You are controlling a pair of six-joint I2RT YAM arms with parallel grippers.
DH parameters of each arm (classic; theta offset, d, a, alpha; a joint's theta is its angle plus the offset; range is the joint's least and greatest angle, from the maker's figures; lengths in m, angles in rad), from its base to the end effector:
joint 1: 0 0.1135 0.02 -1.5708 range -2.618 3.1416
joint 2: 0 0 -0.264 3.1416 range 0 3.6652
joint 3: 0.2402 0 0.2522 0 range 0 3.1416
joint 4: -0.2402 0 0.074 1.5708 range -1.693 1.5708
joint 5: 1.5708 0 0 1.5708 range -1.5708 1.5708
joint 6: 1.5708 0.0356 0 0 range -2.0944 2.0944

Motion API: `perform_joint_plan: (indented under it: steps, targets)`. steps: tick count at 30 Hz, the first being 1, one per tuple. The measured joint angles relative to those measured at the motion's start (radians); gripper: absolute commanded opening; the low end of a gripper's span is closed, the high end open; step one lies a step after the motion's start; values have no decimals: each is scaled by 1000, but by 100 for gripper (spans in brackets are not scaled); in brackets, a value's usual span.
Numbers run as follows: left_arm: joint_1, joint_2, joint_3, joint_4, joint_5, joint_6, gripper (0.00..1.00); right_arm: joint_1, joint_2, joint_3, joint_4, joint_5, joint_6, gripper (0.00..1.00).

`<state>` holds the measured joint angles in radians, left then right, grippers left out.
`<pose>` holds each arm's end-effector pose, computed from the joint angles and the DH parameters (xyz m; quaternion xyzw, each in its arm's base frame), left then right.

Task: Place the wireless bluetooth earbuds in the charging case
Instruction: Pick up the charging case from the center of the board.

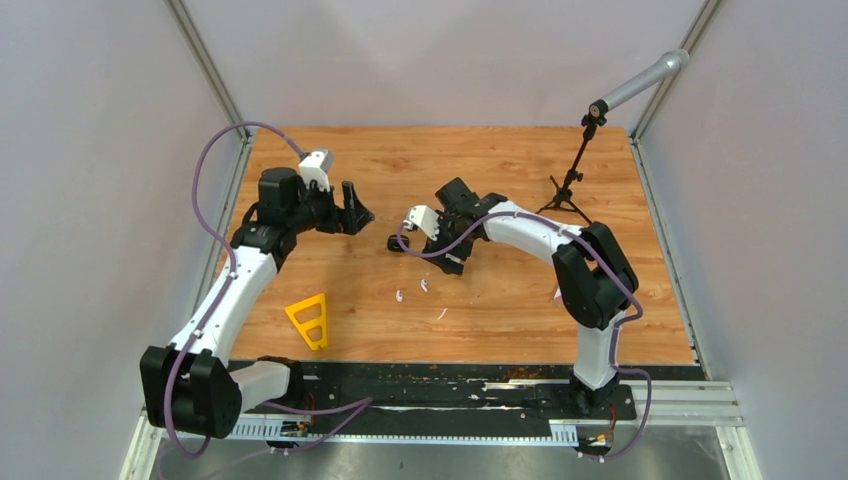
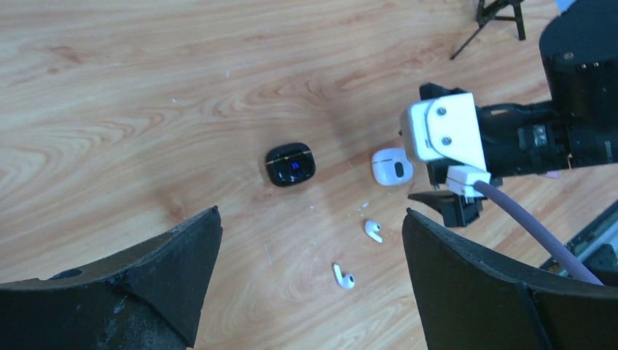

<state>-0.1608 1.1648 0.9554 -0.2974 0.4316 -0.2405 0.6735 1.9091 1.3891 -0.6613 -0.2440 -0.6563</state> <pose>0.2550 -0.0565 0.3122 0.0750 0.8455 -0.2796 0.4488 0.3004 0.2507 0.1925 -0.6193 0.7518 0.1210 0.1910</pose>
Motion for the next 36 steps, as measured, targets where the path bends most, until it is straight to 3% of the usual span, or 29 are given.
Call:
perform_joint_plan:
  steps: [29, 36]
  targets:
    - [0, -19, -64, 51, 94, -23, 92, -16, 117, 69, -64, -25, -87, 68]
    - [0, -19, -72, 65, 109, -28, 90, -29, 117, 69, -68, -23, -86, 57]
